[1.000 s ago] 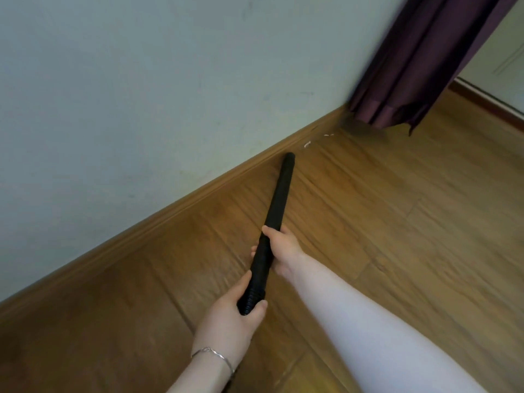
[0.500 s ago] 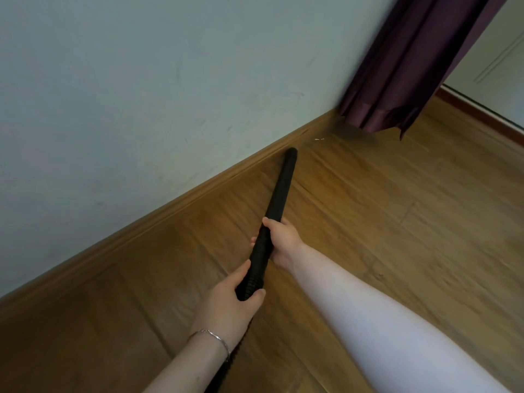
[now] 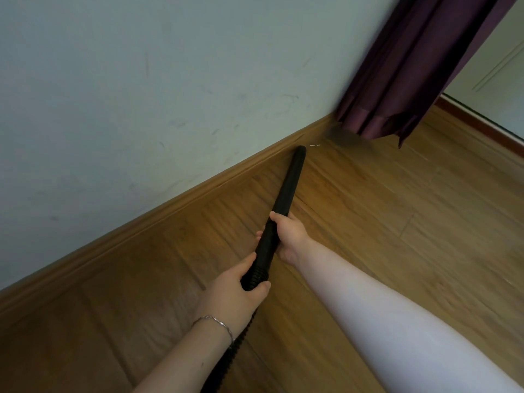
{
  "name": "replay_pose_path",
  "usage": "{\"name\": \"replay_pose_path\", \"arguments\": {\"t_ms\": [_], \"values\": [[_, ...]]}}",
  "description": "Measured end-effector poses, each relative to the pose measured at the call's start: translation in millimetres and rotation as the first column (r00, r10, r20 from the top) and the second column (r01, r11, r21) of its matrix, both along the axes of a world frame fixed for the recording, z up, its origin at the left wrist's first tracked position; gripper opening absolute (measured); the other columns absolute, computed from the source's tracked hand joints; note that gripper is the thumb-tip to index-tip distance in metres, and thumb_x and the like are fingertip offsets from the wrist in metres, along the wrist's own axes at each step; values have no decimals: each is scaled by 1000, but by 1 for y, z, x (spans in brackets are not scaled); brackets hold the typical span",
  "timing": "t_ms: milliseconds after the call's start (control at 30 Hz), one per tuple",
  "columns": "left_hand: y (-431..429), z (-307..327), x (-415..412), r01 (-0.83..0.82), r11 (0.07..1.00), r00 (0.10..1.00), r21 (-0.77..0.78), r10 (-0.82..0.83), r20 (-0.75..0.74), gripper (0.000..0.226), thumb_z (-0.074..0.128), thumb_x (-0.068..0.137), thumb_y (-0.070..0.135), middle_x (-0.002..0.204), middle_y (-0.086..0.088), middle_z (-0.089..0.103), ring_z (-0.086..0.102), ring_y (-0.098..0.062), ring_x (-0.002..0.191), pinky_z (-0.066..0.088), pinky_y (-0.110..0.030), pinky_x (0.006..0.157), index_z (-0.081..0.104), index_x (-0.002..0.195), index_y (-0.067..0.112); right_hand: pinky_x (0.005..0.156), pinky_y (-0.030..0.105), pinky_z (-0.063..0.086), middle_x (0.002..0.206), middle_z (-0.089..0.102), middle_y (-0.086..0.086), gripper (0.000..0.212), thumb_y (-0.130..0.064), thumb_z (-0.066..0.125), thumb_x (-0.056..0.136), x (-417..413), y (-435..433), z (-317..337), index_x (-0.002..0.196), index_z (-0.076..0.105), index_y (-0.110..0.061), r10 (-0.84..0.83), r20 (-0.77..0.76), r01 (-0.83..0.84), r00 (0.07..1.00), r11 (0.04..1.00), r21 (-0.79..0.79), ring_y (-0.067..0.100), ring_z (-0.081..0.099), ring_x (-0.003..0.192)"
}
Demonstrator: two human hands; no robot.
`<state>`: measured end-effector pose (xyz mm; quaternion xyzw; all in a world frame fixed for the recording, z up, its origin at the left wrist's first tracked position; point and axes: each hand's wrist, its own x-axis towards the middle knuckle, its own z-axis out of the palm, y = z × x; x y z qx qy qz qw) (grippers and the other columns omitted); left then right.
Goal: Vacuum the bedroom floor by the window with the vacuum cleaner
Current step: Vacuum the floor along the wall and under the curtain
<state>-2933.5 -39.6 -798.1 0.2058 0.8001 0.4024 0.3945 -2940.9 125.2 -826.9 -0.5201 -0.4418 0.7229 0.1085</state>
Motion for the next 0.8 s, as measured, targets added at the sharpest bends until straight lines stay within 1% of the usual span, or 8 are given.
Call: {"name": "replay_pose_path", "arguments": {"t_ms": [67,200,300,433,567,667,800], "values": [[10,-2,0,1,1000,1000,8,-1,-14,57,60,87,37,95,18,58,64,-10,82,57,-32,77,36,138,44,59,36,54,94,56,14,38,-15,51,96,0,10,0,133,43,-16,5,7,-5,1000,1000,0,25,60,68],[30,-5,1,9,1000,1000,15,-9,12,56,60,87,36,97,14,63,66,-14,75,58,-34,73,38,138,44,63,37,56,100,57,16,39,-15,52,96,3,30,1,134,41,-16,5,25,-5,1000,1000,5,25,61,71],[45,-5,5,-5,999,999,46,4,38,54,60,88,33,94,19,60,65,-13,75,58,-31,71,40,136,44,61,36,55,100,57,16,42,-16,52,96,6,44,1,136,40,-16,17,42,-17,999,1000,3,25,61,72],[65,-6,10,-16,997,999,75,13,40,52,61,87,33,90,24,55,63,-9,78,56,-29,73,42,135,42,60,36,55,102,57,17,48,-16,52,95,10,62,5,140,36,-15,28,71,-30,997,999,29,25,61,70],[82,-6,15,-23,995,998,101,17,54,53,61,87,34,87,22,57,65,-13,78,57,-35,76,42,135,43,58,35,55,105,57,18,51,-15,53,95,13,79,10,142,33,-14,42,100,-45,994,998,34,25,62,72],[92,-6,18,-28,993,998,111,22,62,55,61,86,35,86,26,53,63,-9,79,57,-33,77,40,136,42,59,35,56,106,59,19,50,-17,53,95,16,89,11,141,35,-14,51,128,-57,991,997,44,25,64,74],[103,-7,22,-17,992,997,126,7,79,55,61,87,35,85,28,50,57,0,77,51,-22,67,40,137,41,56,33,55,109,60,19,49,-19,53,95,22,99,13,140,36,-11,64,155,-71,986,997,41,24,64,74]]}}
